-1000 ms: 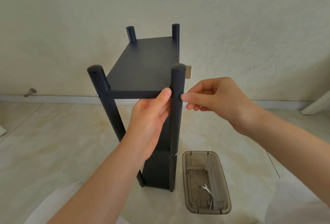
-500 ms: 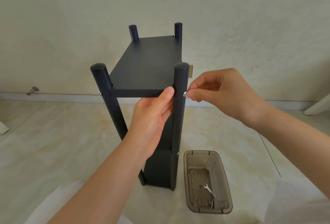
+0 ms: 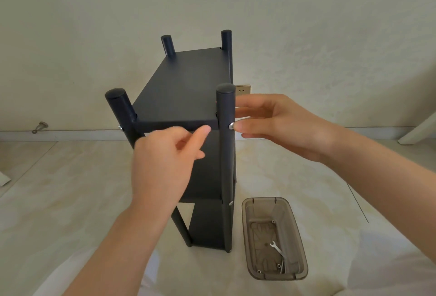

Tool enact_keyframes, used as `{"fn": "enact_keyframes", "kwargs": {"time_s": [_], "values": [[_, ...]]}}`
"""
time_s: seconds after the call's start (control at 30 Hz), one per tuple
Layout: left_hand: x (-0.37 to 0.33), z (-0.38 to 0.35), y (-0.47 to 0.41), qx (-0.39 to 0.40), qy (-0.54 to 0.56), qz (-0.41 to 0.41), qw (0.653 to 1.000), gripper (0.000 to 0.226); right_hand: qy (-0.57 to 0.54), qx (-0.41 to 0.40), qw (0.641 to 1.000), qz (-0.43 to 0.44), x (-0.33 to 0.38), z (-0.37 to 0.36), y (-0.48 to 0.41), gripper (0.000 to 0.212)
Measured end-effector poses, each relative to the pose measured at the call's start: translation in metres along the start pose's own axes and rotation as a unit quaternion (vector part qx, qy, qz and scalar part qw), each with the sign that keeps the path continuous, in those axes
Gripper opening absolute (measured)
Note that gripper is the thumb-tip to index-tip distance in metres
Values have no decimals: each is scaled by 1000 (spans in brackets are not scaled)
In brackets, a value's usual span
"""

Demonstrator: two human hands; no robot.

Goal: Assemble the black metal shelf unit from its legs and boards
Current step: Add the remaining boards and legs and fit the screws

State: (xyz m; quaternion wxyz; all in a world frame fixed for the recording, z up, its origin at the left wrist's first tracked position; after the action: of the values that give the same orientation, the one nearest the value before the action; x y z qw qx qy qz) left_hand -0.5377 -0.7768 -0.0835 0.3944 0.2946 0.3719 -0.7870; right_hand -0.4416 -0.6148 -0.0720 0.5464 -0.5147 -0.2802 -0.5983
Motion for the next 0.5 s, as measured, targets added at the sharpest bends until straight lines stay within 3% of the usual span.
{"fn": "enact_keyframes", "kwargs": {"time_s": [0.1, 0.17, 0.23, 0.37, 0.5], "values": [[-21, 23, 7, -150, -38, -180, 971, 31, -25, 6, 1000, -15, -3, 1, -1, 37], [-30, 24, 9, -186, -73, -253, 947, 26, -47, 6, 999, -26, -5, 2, -3, 37], [-32, 17, 5, -159, -94, -257, 949, 35, -67, 8, 997, -32, -6, 3, -4, 37], [-35, -7, -3, -34, -141, -228, 963, 54, -79, 22, 996, -37, -7, 1, -6, 38], [-34, -9, -8, -8, -113, -203, 973, 56, -83, 34, 995, -38, -8, 2, -7, 38]]}}
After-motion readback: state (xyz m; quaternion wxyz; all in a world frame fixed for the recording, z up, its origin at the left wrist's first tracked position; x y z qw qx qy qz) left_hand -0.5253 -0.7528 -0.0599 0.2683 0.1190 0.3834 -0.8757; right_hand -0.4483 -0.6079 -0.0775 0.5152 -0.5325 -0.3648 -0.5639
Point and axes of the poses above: each hand's wrist, its own y-axis away from the middle knuckle, its own z-axis out of the back of the hand, x = y × z, the point moved 6 cm from there along -y, towards the middle knuckle, and after that the axes turned 10 degrees about z, right-handed, at the moved point
